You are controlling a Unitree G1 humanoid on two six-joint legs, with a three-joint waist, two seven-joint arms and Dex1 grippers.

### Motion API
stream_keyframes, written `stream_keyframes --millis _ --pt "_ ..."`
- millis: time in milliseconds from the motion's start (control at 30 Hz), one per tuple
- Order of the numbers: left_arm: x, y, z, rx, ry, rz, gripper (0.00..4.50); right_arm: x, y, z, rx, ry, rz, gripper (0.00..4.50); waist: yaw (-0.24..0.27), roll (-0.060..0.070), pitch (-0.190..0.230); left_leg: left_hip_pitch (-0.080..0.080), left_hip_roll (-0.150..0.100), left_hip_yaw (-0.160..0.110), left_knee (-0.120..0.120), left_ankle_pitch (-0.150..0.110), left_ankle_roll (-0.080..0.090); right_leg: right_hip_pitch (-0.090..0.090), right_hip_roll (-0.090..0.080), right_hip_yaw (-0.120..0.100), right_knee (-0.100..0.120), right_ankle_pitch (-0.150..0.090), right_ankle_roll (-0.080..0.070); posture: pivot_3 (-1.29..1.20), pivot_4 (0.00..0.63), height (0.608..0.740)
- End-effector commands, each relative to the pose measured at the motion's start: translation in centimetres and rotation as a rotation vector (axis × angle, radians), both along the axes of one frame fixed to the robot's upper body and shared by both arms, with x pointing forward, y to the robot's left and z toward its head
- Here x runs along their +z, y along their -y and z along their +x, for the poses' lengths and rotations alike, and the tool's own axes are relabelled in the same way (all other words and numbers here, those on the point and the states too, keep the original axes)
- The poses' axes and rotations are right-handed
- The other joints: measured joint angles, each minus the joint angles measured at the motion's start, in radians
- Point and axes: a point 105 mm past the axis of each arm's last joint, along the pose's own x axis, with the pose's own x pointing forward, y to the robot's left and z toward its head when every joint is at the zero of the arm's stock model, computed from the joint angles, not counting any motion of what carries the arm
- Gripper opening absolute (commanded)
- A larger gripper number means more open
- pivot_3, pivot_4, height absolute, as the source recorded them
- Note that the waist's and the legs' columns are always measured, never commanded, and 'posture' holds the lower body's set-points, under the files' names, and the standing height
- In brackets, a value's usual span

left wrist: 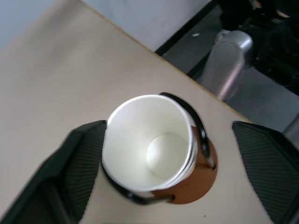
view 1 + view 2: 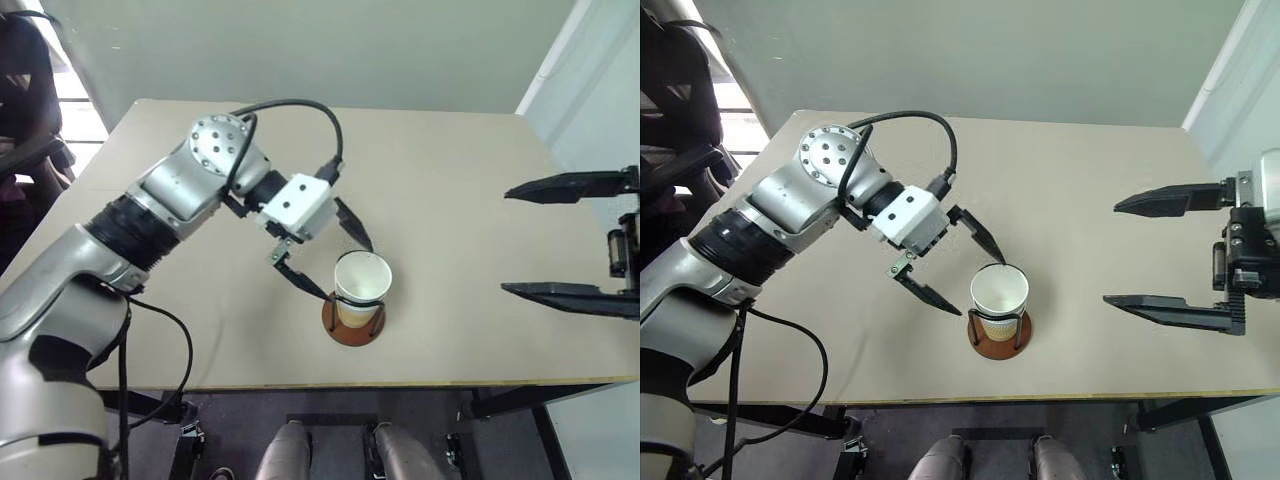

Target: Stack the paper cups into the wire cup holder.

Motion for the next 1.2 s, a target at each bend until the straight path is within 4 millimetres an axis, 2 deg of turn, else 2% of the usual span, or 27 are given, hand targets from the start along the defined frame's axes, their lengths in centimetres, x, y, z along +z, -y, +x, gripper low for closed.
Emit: stream_keyframes --millis 33,100,167,233,367,433,567,733,1033,1200 --pt "3.1 -1.8 0.9 0.098 0.041 -0.099 4.46 -1.6 1.5 1.6 -0.033 -0.027 -0.046 4.5 0.0 0.0 0.0 0.0 0.0 0.0 0.0 0.0 0.0 0.0 0.0 0.0 0.0 0.0 0.0 0.0 0.15 0.74" --pt "5.1 -5.4 1.9 0.286 0.017 -0.213 4.46 -3.3 3.0 2.9 -0.061 -0.065 -0.082 4.5 -0.003 0.0 0.0 0.0 0.0 0.0 0.0 0.0 0.0 0.0 0.0 0.0 0.0 0.001 0.001 0.0 0.15 0.74" --pt "5.0 -9.8 1.5 0.463 -0.03 -0.255 4.46 -4.8 4.6 3.8 -0.083 -0.09 -0.137 4.5 -0.021 0.004 -0.001 0.0 0.001 0.0 0.0 0.0 0.0 -0.001 0.0 0.001 0.0 0.001 0.0 0.0 0.15 0.74" --pt "4.4 -12.0 0.5 0.556 -0.072 -0.262 4.46 -5.5 5.6 4.2 -0.09 -0.09 -0.181 4.5 -0.037 0.009 -0.004 0.002 0.002 0.002 -0.002 0.0 0.001 -0.003 0.002 0.002 0.001 0.001 0.0 0.0 0.15 0.74" --pt "2.1 -16.2 -1.8 0.796 -0.174 -0.282 4.46 -4.8 6.2 5.3 -0.1 -0.035 -0.174 4.5 -0.034 0.012 -0.003 0.001 0.002 0.0 -0.003 0.0 0.001 -0.004 0.001 0.001 0.002 0.0 -0.002 0.0 0.15 0.74" --pt "1.0 -17.5 -3.5 0.889 -0.213 -0.29 4.46 -4.6 6.5 5.7 -0.103 -0.029 -0.166 4.5 -0.034 0.012 -0.003 0.002 0.003 0.001 -0.004 -0.001 0.001 -0.004 0.001 0.001 0.003 -0.001 -0.004 0.0 0.15 0.74" --pt "0.4 -17.8 -5.3 0.969 -0.225 -0.334 4.46 -4.8 6.6 6.3 -0.09 -0.037 -0.159 4.5 -0.023 0.008 -0.004 0.002 0.003 0.001 -0.002 -0.001 0.001 -0.003 0.001 0.0 0.003 -0.009 -0.017 0.0 0.15 0.74" --pt "-0.6 -18.0 -6.8 1.04 -0.21 -0.348 4.46 -4.8 5.0 7.5 -0.017 -0.035 -0.143 4.5 -0.03 0.009 -0.004 0.007 0.002 0.004 -0.002 -0.001 0.0 -0.001 0.0 0.003 0.007 -0.005 -0.023 0.0 0.15 0.74" --pt "-1.0 -18.1 -8.1 1.088 -0.203 -0.356 4.46 -4.7 4.3 8.3 0.027 -0.047 -0.132 4.5 -0.038 0.009 -0.004 0.014 0.002 0.001 -0.003 0.0 0.0 0.0 0.003 0.004 0.017 -0.002 -0.028 0.0 0.15 0.74" --pt "-0.9 -18.1 -8.1 1.096 -0.209 -0.366 4.46 -4.5 4.1 8.6 0.041 -0.046 -0.129 4.5 -0.039 0.009 -0.004 0.014 0.003 0.0 -0.005 0.0 0.0 -0.001 0.004 0.003 0.017 -0.003 -0.029 0.0 0.15 0.74"
